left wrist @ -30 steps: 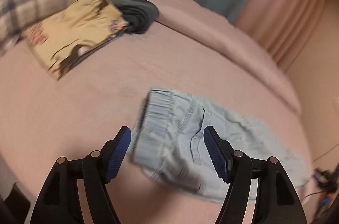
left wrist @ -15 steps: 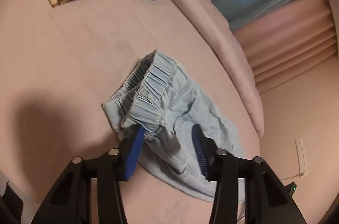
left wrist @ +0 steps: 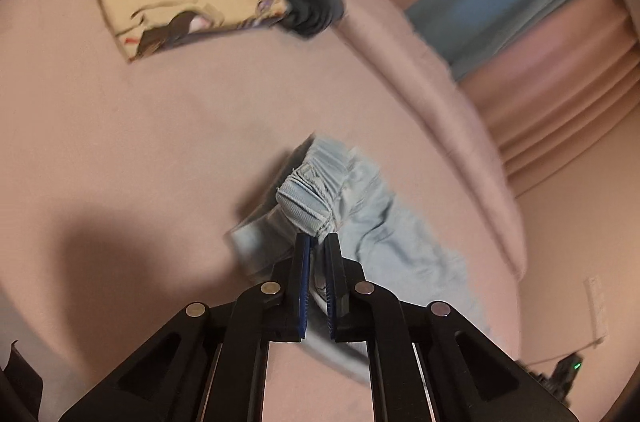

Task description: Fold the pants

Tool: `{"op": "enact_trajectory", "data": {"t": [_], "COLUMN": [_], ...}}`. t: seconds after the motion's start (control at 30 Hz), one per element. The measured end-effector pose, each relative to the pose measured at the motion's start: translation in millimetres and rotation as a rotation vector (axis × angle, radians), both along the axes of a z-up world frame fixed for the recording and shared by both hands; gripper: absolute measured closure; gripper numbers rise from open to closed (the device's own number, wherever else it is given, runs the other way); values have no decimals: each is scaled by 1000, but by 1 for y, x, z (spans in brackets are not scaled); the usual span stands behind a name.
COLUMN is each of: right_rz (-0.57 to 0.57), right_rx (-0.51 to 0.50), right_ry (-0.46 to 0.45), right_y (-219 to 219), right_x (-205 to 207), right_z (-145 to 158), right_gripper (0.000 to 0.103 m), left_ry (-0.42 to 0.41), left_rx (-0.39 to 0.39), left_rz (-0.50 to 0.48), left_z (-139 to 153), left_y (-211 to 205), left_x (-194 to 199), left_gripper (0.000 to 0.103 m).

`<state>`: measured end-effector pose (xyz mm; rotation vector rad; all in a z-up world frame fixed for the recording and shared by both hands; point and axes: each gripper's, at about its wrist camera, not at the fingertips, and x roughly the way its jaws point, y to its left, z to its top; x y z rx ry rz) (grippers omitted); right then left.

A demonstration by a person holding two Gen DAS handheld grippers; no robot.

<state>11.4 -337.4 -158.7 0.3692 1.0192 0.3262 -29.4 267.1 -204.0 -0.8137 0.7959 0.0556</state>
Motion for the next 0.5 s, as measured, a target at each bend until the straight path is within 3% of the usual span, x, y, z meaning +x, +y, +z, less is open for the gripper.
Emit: {"op": "enact_trajectory", "data": {"t": [0.07, 0.17, 0.23, 0.27, 0.33, 0.37, 0.47, 0.5], "right_rz": [16, -10, -19, -15, 7, 18, 90, 115], "right_rx": [-28, -103, -85, -80, -93, -90, 64, 110], "right_ry": [28, 124, 169, 165, 116, 91, 68, 72], "right_y": [5, 1, -4, -7, -7, -6, 8, 20], "right_x": [3, 11, 12, 12, 15, 18, 44, 57], "right_z": [-8, -33, -40, -37, -24, -16, -3, -1], "right_gripper": [58, 58, 58, 58, 58, 57, 54, 52], "left_ry": [70, 100, 106, 103, 73, 14, -68, -80], "left_rx": [29, 30, 122, 230, 360, 402, 407, 394], "left_rz": [-29, -21, -27, -30, -34, -70, -215, -262], "left_z": [-12, -9, 8, 23, 48, 65, 81, 81], "left_y": [-6, -2, -4, -8, -17, -28, -66, -81], "left_x": [0, -8, -12, -13, -12, -9, 16, 27], "left_gripper": [98, 97, 97, 97, 97, 97, 94, 85]}}
